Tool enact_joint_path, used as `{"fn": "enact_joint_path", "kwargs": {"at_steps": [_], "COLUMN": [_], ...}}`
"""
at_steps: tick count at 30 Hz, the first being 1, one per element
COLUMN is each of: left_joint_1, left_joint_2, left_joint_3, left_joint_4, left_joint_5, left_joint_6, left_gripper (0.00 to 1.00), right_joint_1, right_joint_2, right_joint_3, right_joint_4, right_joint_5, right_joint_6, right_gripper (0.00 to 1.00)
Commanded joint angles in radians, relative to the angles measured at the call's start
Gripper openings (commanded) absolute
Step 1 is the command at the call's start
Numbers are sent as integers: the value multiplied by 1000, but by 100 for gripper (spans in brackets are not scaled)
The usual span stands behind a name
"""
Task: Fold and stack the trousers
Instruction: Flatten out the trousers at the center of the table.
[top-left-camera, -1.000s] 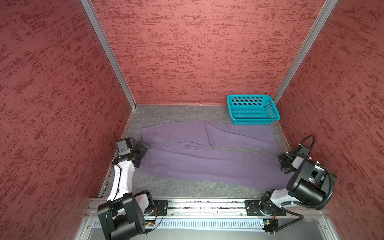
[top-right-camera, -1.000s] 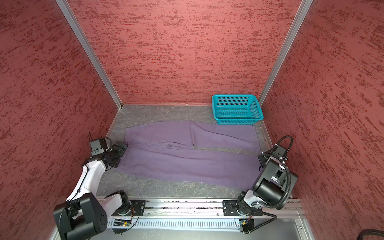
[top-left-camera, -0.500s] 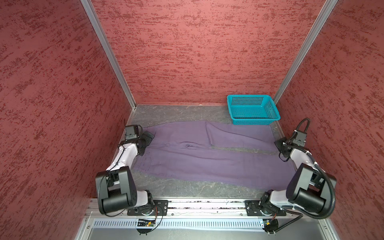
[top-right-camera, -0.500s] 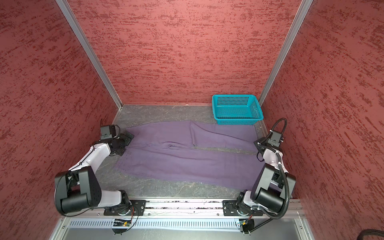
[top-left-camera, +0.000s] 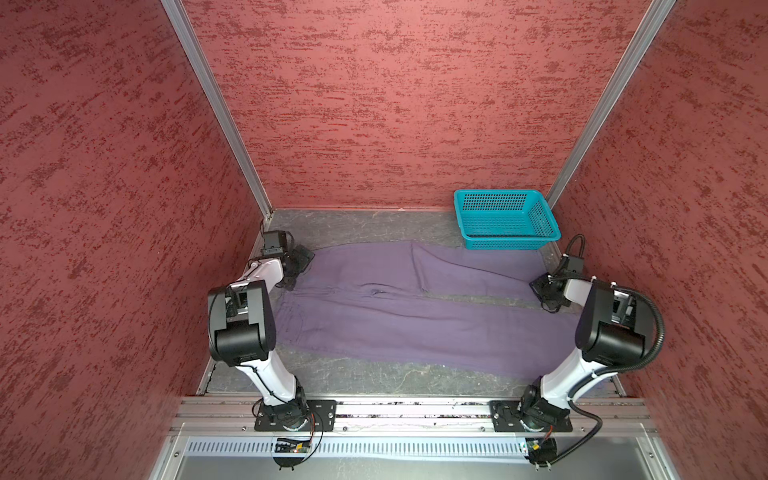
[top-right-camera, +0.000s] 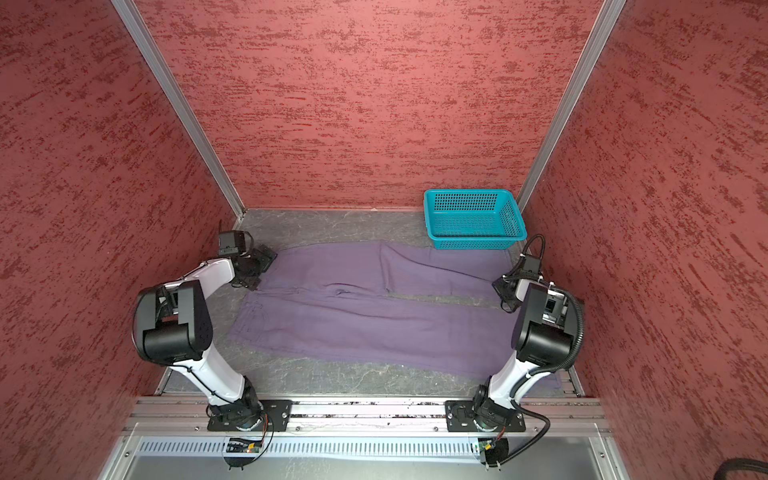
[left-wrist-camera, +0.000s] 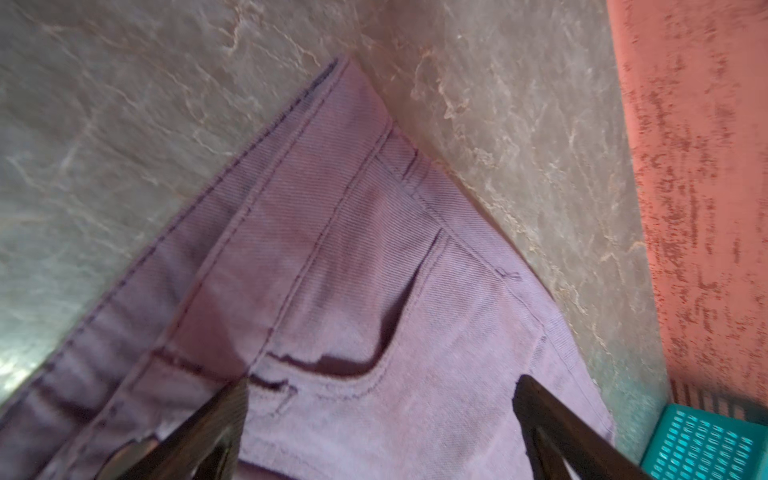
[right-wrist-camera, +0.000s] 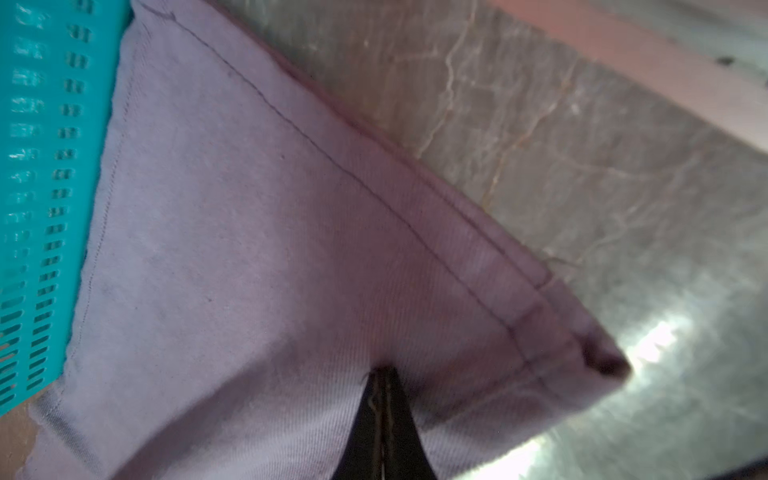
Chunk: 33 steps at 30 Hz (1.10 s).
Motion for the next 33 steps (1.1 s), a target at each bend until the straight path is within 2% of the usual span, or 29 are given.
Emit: {"fn": "enact_joint_path", "kwargs": {"at_steps": [1, 11, 14, 16, 20, 26, 30, 33], "left_joint_1": [3, 105, 128, 129, 121, 100, 42, -7], "left_joint_2": [34, 93, 86, 82, 72, 29, -6, -81], "left_joint_3": [24, 11, 6, 26, 80, 119, 174, 164], "left_joint_4": [-1, -25, -15, -31, -116, -139, -222, -244], "left_joint_5": [-28, -67, -87, -130, -229, -229, -252, -274], "left_joint_6": [20, 31, 45, 65, 78, 95, 104, 106], "left_gripper": [100, 100, 100, 100, 100, 100, 100, 100], "right_joint_1": [-2, -101, -127, -116, -59, -11, 26, 78], "right_joint_2": [24, -12, -37, -43, -60, -150, -206, -222], "right_joint_3": [9, 6, -10, -18, -42, -42, 1, -6], "right_joint_4": [23, -39, -7, 10, 11, -22, -86, -95], "right_joint_5": [46, 135, 67, 2, -20, 6, 34, 35], "right_joint_6": [23, -5, -34, -41, -67, -117, -180, -187], "right_gripper": [6, 6, 7, 8, 8, 8, 9, 9]}}
